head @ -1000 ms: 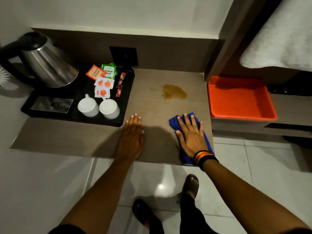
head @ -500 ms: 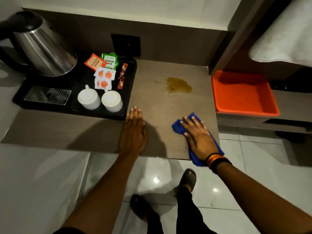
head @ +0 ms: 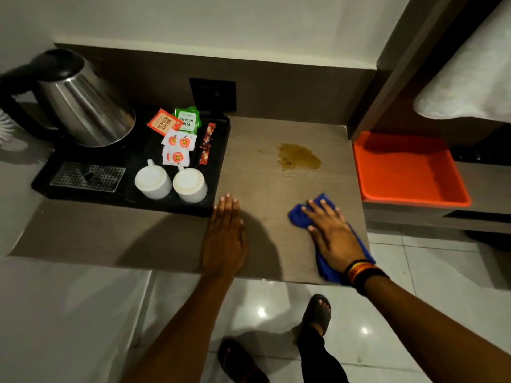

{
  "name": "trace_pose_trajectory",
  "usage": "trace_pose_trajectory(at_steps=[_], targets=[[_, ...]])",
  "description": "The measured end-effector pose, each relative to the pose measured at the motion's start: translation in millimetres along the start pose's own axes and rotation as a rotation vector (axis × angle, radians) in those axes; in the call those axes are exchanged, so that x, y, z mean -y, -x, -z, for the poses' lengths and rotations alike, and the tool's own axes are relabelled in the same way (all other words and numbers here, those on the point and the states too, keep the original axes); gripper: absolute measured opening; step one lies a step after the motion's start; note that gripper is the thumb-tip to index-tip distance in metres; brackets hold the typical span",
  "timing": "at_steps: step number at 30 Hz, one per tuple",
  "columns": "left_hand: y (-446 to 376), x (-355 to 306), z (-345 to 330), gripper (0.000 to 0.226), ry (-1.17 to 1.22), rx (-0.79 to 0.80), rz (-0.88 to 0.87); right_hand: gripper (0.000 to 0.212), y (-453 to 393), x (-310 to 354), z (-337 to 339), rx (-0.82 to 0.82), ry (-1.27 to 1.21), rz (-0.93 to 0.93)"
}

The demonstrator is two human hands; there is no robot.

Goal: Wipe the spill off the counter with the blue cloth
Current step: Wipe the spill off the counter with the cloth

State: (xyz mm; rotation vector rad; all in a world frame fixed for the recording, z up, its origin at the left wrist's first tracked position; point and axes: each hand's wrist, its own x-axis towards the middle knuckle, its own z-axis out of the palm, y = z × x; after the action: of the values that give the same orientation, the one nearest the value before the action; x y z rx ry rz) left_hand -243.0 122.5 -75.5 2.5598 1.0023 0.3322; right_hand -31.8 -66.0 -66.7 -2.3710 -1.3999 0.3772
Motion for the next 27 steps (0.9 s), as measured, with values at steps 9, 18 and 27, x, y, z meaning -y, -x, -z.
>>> trace_pose_trajectory(at_steps=[9,18,27], targets=[[-28,-13,-7,0.055,-0.003,0.031,-0.016,0.049,-45,14,-8,-0.321,-0.336,-0.497],[-48,-15,-23,0.060,-0.038,0.014,0.002,0.048,-182,-23,21,-0.474,-0.247,-0.573],[-48,-26,-13,0.059,0.010,0.032,0.044,0.050,-168,5,4,-0.250,-0.191,-0.246]])
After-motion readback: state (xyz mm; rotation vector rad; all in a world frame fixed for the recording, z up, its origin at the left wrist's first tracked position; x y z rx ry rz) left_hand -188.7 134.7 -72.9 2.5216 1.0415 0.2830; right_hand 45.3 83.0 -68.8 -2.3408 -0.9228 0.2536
